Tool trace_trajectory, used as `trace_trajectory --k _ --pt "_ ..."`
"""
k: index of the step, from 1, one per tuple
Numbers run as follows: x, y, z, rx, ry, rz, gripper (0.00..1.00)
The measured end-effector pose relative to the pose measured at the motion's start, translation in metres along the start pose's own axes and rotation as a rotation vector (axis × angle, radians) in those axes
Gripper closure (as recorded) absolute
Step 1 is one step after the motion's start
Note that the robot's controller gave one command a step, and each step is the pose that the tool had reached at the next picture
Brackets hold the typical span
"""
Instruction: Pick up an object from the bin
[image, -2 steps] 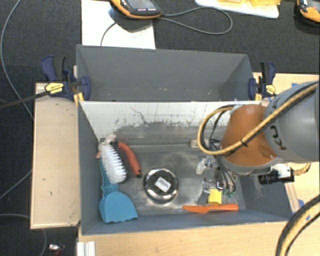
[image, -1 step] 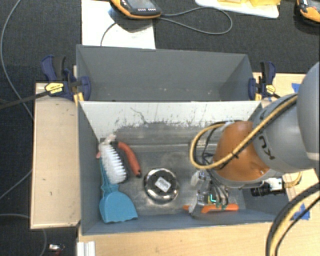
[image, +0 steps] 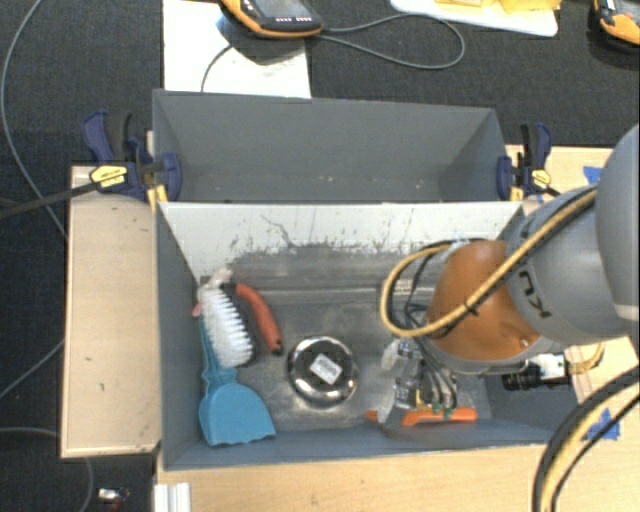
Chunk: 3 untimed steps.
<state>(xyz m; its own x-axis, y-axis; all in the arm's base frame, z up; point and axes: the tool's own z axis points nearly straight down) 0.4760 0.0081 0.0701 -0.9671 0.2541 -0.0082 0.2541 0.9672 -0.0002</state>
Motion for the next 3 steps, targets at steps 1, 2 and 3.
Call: trace_trajectory --k 1,2,3 --pt "-0.024 -0.057 -0.011 0.001 -0.002 -0.032 0.0" --pt "-0.035 -0.05 -0.01 -0.003 -0.003 0.041 0.0" --pt "-0.025 -0.064 -0.005 0.001 -0.004 -0.085 0.0"
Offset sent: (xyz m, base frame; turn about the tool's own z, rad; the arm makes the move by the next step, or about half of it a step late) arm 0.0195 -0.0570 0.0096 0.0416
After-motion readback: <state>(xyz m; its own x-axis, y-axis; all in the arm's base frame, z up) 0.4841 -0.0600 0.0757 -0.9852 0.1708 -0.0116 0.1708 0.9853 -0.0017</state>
